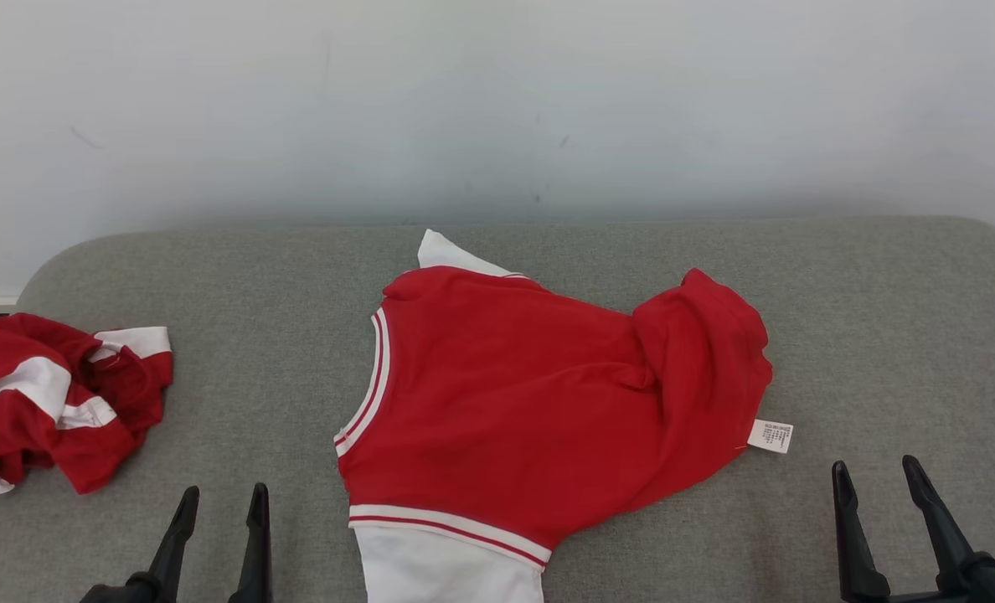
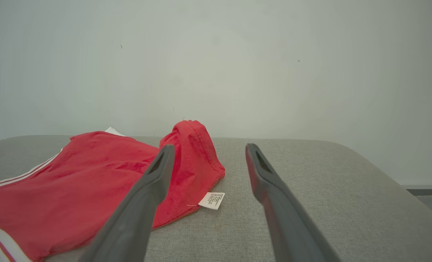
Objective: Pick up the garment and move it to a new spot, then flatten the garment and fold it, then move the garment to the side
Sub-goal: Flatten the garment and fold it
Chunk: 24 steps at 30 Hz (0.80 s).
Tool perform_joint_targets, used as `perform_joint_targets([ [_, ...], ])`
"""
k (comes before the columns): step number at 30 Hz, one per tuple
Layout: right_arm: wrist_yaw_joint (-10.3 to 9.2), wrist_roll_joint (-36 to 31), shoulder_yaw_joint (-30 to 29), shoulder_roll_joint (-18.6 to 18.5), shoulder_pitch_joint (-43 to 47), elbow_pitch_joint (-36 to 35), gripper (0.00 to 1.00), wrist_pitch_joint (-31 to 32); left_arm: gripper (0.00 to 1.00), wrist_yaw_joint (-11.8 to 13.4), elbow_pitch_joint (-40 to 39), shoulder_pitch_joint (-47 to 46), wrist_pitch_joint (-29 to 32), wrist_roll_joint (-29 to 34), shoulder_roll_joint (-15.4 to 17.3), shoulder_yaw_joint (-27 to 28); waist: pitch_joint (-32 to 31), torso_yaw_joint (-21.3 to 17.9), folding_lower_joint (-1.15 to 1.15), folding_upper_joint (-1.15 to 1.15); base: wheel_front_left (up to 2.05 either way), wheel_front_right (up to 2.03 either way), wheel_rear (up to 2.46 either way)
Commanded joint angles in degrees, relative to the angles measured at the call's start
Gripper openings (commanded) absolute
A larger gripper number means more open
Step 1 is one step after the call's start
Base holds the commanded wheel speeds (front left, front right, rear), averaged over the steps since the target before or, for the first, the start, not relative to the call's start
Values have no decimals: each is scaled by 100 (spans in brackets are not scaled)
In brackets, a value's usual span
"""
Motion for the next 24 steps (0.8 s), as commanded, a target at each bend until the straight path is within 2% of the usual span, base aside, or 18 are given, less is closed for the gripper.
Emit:
perform_joint_targets([
  [1,-14,-9,1,11,51,35,100,-4,100,33,-43,61,-14,17,27,-6,-2,5,1,0,0,0,0],
  [10,-14,22,-47,-21,-202,333,100,-5,100,77,-89,74,-14,-1,16,-49,55,11,1,0,0,0,0],
  [16,-14,-116,23,-325,-910,891,100,104,100,70,-77,-116,-14,-37,3,-119,296,58,1,0,0,0,0],
  [24,-14,-66,286,-922,-2227,2113,100,555,100,58,-29,-409,-13,-80,-20,-248,716,279,1,0,0,0,0],
])
